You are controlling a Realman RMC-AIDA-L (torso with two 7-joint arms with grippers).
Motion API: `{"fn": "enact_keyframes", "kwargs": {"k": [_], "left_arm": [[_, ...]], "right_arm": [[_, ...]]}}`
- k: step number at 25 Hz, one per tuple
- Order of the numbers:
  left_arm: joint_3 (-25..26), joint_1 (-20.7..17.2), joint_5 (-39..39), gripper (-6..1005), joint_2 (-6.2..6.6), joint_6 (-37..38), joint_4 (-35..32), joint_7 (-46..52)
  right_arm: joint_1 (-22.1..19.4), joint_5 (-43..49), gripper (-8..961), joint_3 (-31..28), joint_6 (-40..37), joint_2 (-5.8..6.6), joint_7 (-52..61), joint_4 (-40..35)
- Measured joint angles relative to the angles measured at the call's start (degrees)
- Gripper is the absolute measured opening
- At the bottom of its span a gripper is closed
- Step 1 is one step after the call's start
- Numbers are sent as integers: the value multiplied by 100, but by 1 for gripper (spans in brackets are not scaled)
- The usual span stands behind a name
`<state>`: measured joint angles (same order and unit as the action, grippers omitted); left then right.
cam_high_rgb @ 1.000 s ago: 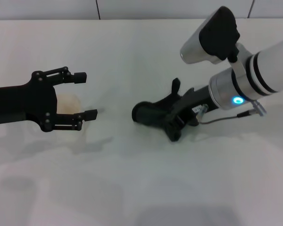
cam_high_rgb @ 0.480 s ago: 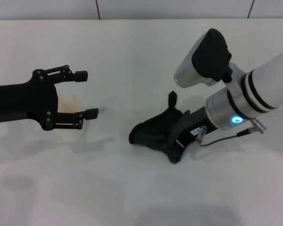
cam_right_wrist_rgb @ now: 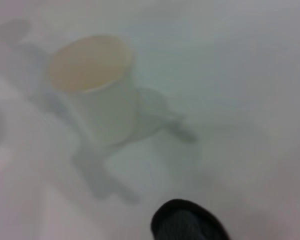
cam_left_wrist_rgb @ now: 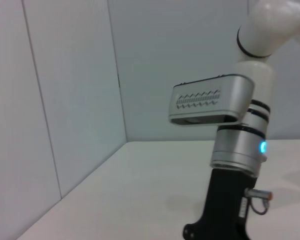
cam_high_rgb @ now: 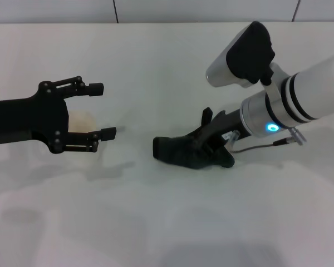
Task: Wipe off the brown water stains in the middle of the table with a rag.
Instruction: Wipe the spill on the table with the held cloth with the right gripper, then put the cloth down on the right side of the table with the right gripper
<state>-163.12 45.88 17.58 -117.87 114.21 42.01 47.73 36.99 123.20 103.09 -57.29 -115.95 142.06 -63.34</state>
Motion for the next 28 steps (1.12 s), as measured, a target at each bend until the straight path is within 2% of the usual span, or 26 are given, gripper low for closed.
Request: {"fn": "enact_keyframes", "kwargs": {"k": [6, 13, 21, 28], "left_arm": [[0, 0, 25, 879, -1, -17, 0, 0], [0, -7, 79, 879, -5, -66, 0, 3], [0, -22, 80, 879, -7, -75, 0, 2], [0, -51, 86, 879, -3, -86, 0, 0]], "right_arm": [[129, 16, 49, -151, 488, 15, 5, 381], [65, 42, 49, -362, 935, 38, -8, 511], [25, 159, 49, -717, 1062, 38, -2, 552], [-168, 234, 49, -1123, 1070, 66, -51, 501]]}}
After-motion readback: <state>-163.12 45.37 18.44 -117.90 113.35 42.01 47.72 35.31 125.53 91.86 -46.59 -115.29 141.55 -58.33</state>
